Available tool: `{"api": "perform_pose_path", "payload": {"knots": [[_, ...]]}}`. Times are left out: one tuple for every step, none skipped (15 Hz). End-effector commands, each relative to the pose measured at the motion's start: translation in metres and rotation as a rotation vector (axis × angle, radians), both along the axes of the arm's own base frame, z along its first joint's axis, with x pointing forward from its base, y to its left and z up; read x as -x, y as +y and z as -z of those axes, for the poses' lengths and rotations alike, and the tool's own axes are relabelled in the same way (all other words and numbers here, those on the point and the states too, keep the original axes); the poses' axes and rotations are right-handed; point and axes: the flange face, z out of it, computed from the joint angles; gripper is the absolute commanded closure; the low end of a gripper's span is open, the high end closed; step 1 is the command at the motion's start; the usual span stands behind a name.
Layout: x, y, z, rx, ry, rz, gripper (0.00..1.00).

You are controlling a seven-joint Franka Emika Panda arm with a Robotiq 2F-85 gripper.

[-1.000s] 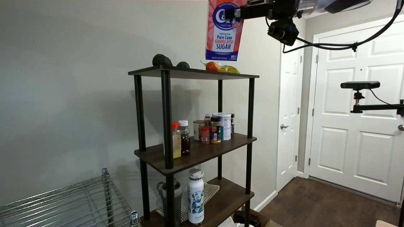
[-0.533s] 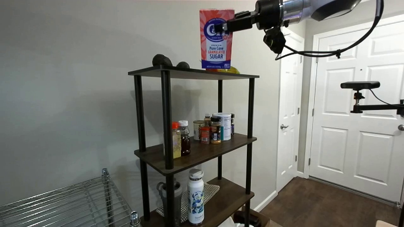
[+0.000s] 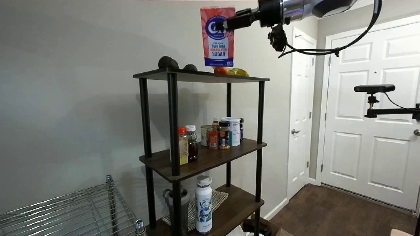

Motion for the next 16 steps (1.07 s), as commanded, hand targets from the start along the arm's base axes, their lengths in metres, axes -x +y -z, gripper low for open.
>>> {"api": "perform_pose_path", "payload": {"knots": [[0.006, 0.004, -0.029, -0.042, -0.036, -0.005, 0.85], [0.005, 0.006, -0.031, -0.058, -0.019, -0.020, 0.85], [0.003, 0.009, -0.032, -0.083, 0.011, -0.041, 0.85], [0.003, 0.013, -0.032, -0.111, 0.048, -0.067, 0.85], [0.002, 0.017, -0.032, -0.136, 0.086, -0.092, 0.85], [0.001, 0.022, -0.032, -0.160, 0.119, -0.118, 0.85], [0.001, 0.026, -0.031, -0.176, 0.150, -0.138, 0.85], [0.000, 0.029, -0.030, -0.190, 0.178, -0.156, 0.85], [-0.001, 0.031, -0.030, -0.203, 0.200, -0.169, 0.85], [-0.003, 0.032, -0.029, -0.216, 0.225, -0.183, 0.85], [-0.005, 0.032, -0.028, -0.229, 0.249, -0.191, 0.85], [-0.008, 0.032, -0.027, -0.236, 0.269, -0.192, 0.85], [-0.011, 0.031, -0.028, -0.246, 0.288, -0.195, 0.85], [-0.014, 0.029, -0.028, -0.257, 0.302, -0.191, 0.85], [-0.018, 0.027, -0.028, -0.261, 0.302, -0.177, 0.85], [-0.022, 0.025, -0.029, -0.269, 0.308, -0.170, 0.85]]}}
